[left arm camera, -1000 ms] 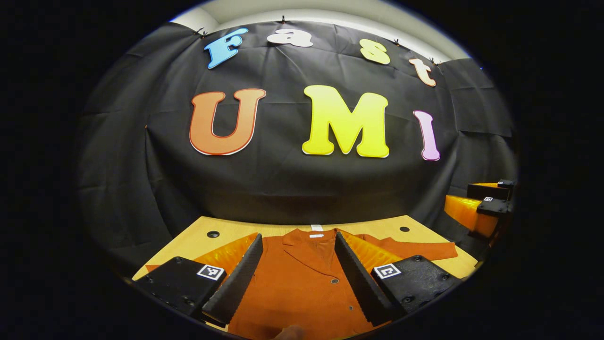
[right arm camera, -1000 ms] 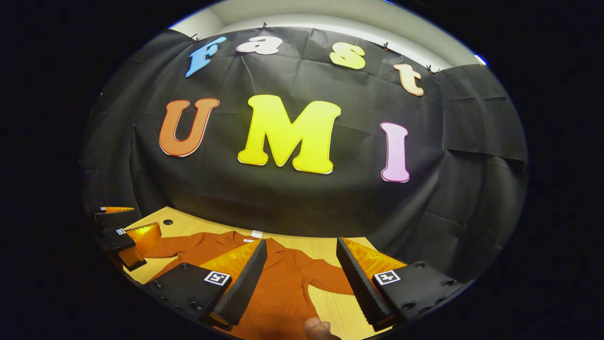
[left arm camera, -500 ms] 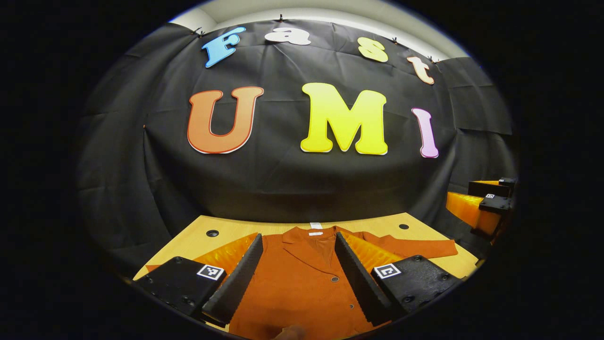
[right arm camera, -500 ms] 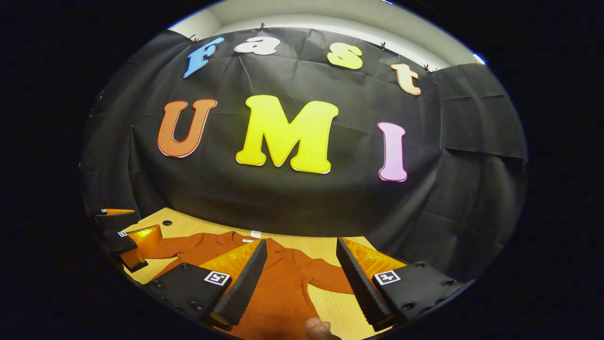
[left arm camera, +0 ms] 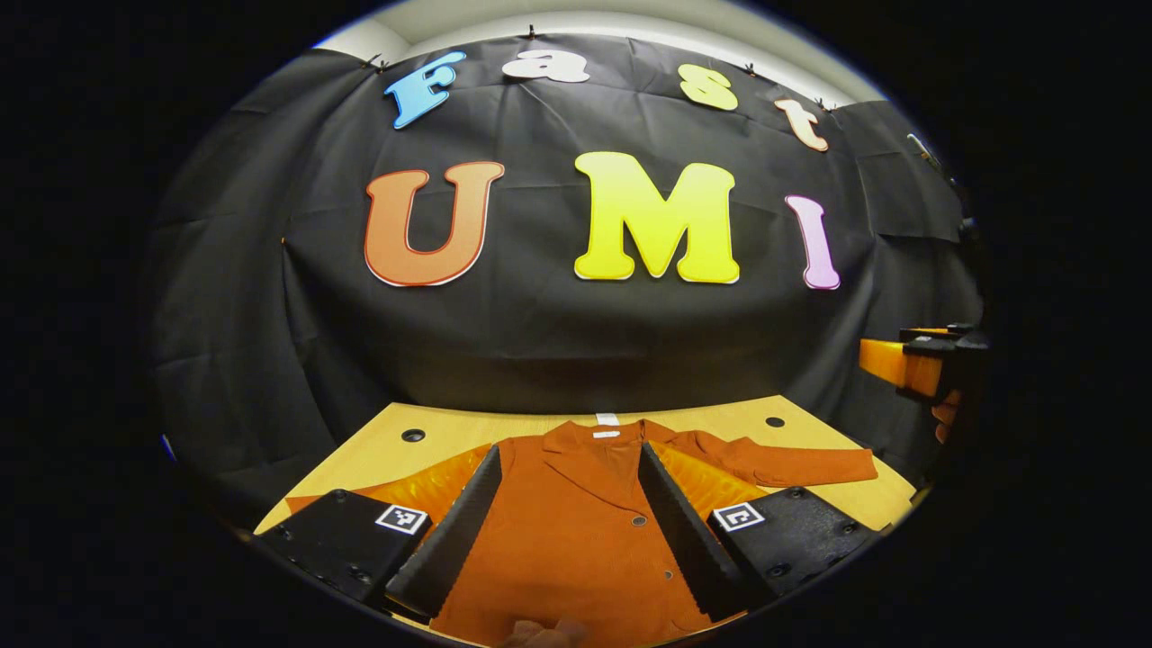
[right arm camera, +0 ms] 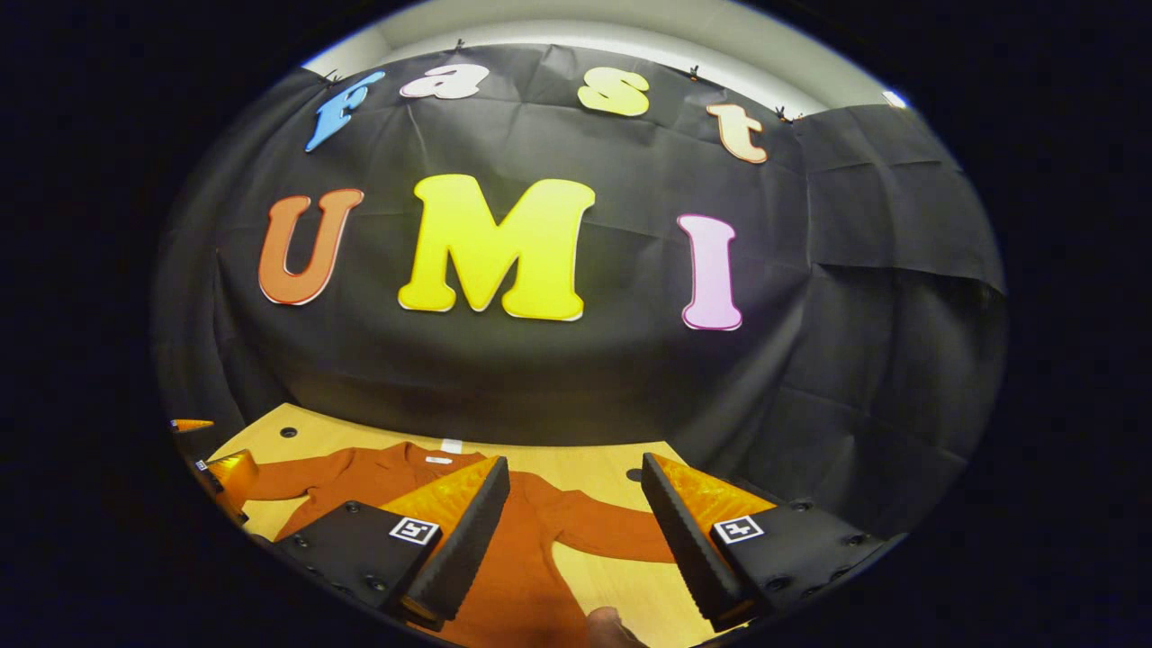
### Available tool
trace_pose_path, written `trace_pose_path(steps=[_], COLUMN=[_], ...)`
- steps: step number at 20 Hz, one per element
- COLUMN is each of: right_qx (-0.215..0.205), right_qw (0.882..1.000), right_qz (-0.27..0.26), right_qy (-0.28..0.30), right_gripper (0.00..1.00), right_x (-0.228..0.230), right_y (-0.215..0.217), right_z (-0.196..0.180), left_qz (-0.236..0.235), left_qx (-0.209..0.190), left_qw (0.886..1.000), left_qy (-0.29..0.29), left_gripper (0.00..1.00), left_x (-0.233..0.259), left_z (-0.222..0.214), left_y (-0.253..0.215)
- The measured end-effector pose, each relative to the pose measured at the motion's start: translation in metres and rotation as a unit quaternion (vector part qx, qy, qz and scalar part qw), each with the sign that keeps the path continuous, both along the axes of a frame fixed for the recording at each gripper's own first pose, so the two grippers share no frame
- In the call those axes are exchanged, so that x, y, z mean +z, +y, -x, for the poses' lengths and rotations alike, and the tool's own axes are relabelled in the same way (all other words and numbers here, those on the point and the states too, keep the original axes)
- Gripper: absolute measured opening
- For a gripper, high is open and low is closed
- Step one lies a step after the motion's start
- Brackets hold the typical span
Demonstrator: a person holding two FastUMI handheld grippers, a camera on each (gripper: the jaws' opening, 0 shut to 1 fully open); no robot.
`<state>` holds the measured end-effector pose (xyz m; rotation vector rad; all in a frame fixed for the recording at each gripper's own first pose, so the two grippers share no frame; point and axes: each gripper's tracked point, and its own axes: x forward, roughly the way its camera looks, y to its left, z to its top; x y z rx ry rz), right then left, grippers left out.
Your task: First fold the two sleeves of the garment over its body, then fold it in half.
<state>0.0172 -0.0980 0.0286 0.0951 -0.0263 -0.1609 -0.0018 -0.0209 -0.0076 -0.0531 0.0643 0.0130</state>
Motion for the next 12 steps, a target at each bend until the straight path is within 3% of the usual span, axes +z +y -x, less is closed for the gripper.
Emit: trace_pose_path(steps=[5,12], right_qx=[-0.043,-0.086], right_qw=[0.994,0.960], right_qz=[-0.081,-0.158], right_qy=[0.068,0.214], right_gripper=[0.95,0.95], right_x=[-0.041,-0.165], right_y=[-0.095,-0.215], right_z=[-0.038,-0.089], left_qz=[0.019,-0.004], left_qx=[0.036,0.087], left_qw=[0.999,0.995], left_qy=[0.019,0.057], left_gripper=[0.99,0.99], left_x=[-0.010,-0.028], left_z=[0.011,0.041], left_y=[-0.016,-0.024])
